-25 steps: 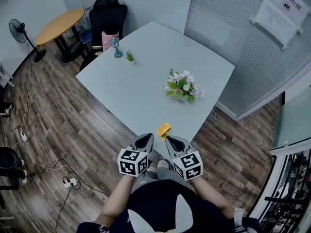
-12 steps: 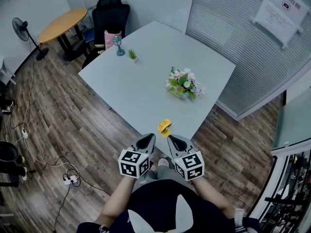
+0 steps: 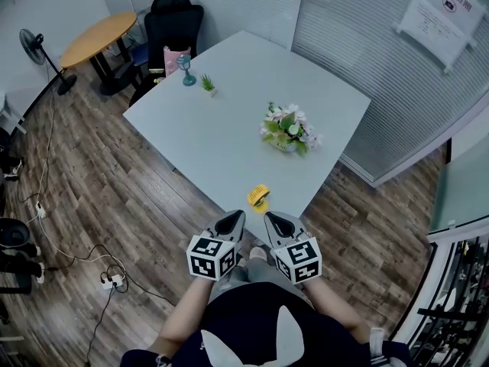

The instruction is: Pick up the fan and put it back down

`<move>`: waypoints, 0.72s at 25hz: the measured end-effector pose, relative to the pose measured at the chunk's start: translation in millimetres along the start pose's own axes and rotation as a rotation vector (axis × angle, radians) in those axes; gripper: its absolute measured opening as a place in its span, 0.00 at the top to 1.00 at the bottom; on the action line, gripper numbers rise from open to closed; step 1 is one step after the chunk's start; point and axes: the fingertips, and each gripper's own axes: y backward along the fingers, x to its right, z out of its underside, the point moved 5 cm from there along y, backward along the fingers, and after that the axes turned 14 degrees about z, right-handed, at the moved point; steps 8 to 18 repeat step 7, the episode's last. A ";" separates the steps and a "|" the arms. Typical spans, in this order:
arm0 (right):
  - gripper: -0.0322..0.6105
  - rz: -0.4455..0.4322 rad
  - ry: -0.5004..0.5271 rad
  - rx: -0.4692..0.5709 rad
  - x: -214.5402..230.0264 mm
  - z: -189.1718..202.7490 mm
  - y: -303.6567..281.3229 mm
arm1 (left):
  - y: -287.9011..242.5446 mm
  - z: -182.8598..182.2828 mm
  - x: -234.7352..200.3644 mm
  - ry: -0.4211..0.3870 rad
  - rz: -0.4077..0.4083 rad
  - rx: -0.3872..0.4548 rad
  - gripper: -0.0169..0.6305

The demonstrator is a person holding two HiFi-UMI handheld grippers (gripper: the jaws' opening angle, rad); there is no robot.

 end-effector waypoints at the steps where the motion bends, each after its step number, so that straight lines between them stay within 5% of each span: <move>1: 0.95 0.002 0.000 -0.001 0.0 0.3 0.4 | 0.7 0.7 0.1 0.001 -0.001 -0.001 0.94; 18: 0.95 0.007 -0.003 -0.011 3.7 6.3 1.3 | -1.3 4.2 0.2 0.008 -0.003 -0.009 0.94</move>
